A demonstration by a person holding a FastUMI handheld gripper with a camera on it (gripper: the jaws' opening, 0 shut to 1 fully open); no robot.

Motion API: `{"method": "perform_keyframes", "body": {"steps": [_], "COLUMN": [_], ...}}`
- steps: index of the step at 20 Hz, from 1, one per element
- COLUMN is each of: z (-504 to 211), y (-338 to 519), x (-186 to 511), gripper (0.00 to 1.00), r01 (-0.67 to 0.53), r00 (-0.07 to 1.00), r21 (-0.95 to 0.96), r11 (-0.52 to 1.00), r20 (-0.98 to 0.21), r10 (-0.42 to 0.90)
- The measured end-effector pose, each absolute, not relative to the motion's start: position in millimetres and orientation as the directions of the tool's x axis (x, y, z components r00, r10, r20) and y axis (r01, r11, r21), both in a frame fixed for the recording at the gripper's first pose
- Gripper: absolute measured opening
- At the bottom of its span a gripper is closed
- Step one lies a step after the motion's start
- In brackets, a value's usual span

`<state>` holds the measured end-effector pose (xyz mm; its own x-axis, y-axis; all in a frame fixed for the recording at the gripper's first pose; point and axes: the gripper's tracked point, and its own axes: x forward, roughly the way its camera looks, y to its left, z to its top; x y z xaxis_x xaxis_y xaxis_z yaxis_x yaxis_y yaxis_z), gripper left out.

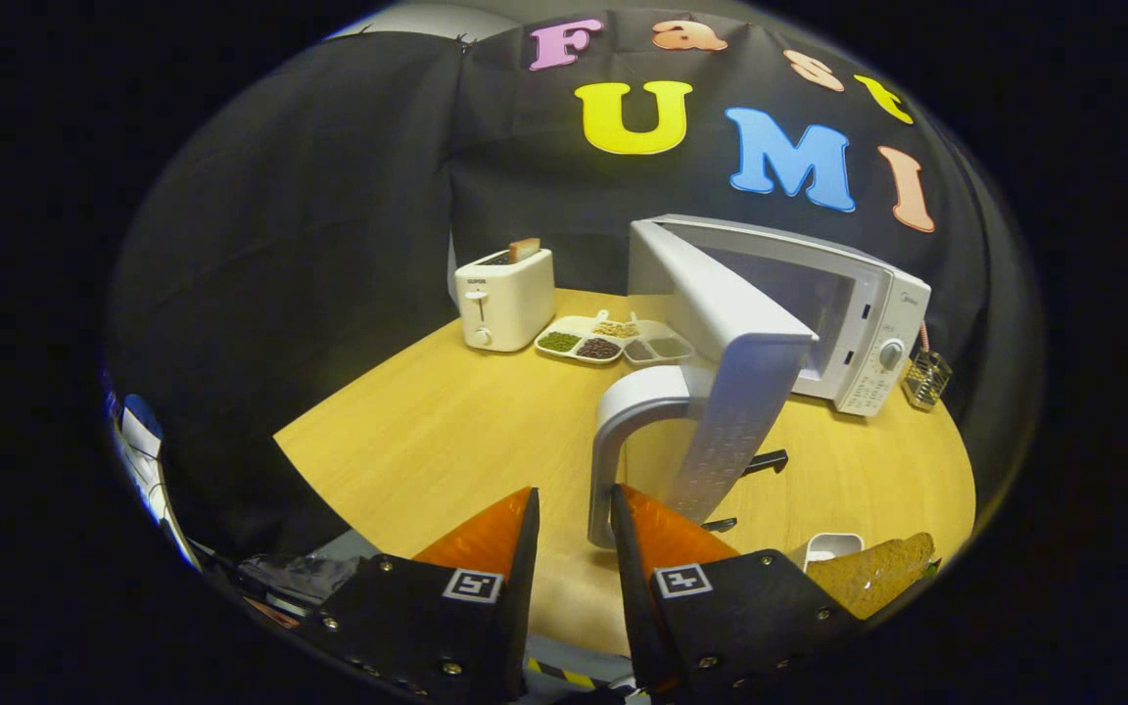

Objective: Open the microwave, put the food inside, and close the microwave door.

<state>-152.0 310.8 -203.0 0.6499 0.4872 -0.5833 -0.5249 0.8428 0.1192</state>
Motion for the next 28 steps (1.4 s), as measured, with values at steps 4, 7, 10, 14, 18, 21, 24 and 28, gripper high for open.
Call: {"method": "perform_keyframes", "body": {"steps": [4, 7, 10, 14, 18, 21, 24, 28], "z": [-184.9, -137.8, -92.9, -51.8, -36.4, -37.9, -44.1, -59.6], "y": [338.5, 342.2, 330.3, 298.6, 254.7, 220.0, 186.7, 142.7], "x": [-176.8, -186.0, -186.4, -163.9, -142.7, -127.3, -114.9, -98.1], "gripper": [0.48, 0.73, 0.81, 0.81, 0.81, 0.81, 0.81, 0.81], "r01": [-0.635, -0.705, -0.734, -0.739, -0.720, -0.688, -0.653, -0.607], "r00": [0.533, 0.490, 0.483, 0.519, 0.557, 0.584, 0.608, 0.641], "r21": [0.243, 0.287, 0.329, 0.319, 0.317, 0.334, 0.351, 0.350], "r11": [0.733, 0.649, 0.595, 0.594, 0.618, 0.644, 0.671, 0.714], "r20": [-0.550, -0.464, -0.364, -0.292, -0.267, -0.272, -0.285, -0.315], "r10": [0.643, 0.738, 0.796, 0.803, 0.786, 0.765, 0.741, 0.700]}}
